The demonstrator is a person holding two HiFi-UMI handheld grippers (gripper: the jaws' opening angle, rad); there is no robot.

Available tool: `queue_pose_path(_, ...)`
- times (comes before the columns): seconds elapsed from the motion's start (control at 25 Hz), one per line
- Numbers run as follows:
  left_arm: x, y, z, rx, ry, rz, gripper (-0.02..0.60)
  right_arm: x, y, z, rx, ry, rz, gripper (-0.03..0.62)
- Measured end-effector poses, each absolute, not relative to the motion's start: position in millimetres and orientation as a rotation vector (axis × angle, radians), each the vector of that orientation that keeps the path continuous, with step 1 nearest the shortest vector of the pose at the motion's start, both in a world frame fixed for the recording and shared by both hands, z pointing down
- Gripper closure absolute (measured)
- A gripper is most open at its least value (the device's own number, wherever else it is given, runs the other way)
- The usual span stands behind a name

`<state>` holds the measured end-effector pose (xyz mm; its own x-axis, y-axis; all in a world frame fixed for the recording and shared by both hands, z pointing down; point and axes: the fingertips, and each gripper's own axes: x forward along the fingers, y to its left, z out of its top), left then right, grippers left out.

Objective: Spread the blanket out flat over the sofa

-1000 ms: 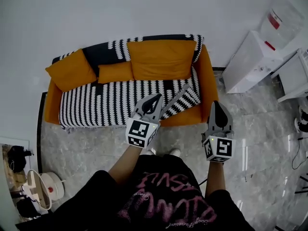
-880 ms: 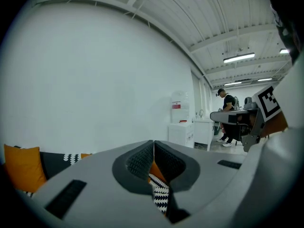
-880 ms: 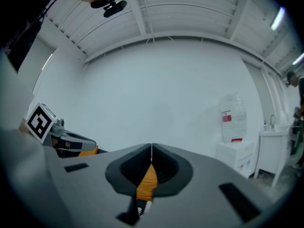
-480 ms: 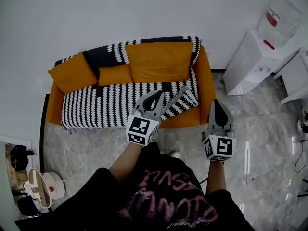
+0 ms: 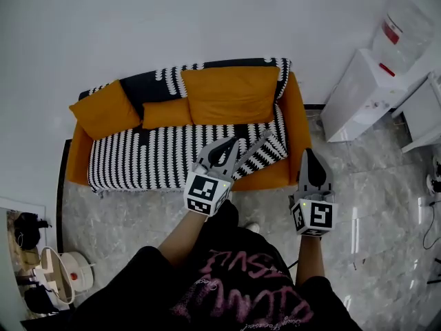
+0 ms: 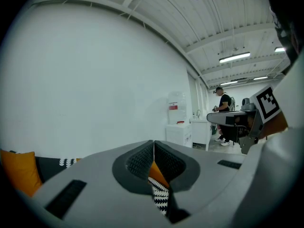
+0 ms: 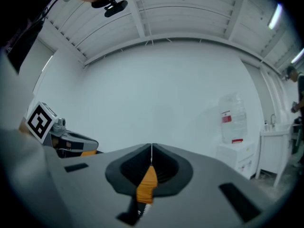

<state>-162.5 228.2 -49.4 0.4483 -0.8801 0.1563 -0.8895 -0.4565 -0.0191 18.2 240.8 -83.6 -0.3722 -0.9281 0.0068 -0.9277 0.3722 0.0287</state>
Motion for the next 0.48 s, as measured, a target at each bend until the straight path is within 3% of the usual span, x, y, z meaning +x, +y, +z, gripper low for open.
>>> queue_pose_path(0.48,-187,206,-36,2.578,-1.577,0.169,0.568,-7,220,-72,1.731,-2.540,-0.007,0.574)
